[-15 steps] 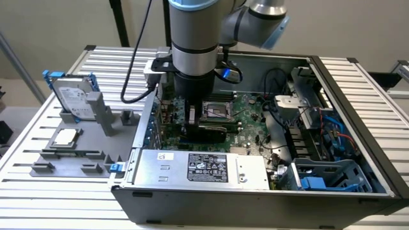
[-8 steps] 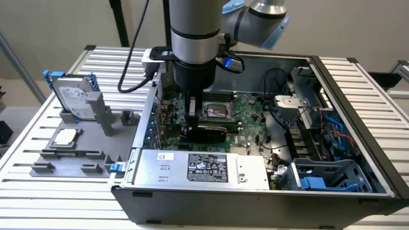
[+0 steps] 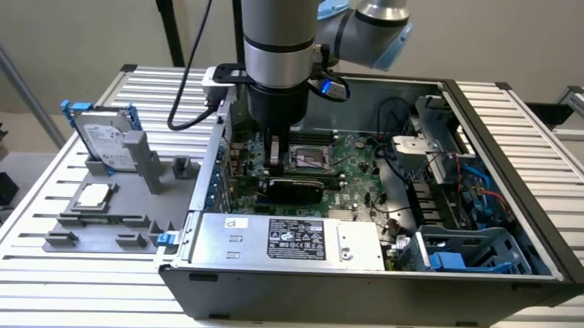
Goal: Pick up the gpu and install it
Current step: 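Press down on the gpu until it lock into place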
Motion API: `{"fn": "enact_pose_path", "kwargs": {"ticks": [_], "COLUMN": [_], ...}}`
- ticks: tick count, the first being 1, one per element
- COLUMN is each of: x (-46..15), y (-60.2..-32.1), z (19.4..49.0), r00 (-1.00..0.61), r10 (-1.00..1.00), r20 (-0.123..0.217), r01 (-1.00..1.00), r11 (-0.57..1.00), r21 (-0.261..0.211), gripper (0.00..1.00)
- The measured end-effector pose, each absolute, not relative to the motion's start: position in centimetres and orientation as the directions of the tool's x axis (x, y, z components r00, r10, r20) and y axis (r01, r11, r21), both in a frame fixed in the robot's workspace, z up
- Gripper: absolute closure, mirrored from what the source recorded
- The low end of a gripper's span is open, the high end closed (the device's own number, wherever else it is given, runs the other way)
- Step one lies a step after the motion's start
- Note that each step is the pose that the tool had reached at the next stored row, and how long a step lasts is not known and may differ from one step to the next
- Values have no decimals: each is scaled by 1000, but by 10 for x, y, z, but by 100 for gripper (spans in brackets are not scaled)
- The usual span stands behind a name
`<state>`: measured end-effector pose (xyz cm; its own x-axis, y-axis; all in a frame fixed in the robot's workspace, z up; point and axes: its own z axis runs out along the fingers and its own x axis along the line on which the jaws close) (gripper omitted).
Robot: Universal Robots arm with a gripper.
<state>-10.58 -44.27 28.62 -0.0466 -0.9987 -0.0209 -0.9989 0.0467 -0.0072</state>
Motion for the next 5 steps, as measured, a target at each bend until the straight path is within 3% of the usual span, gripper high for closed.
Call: {"fn": "enact_pose_path", "kwargs": {"ticks": [5], "x": [-106], "y": [-443], "z": [286], "r00": [-47], "r10": [-999], "r20": [-21], "r01": [-999], "r11": [47], "r21": [-7], "gripper": [89]}}
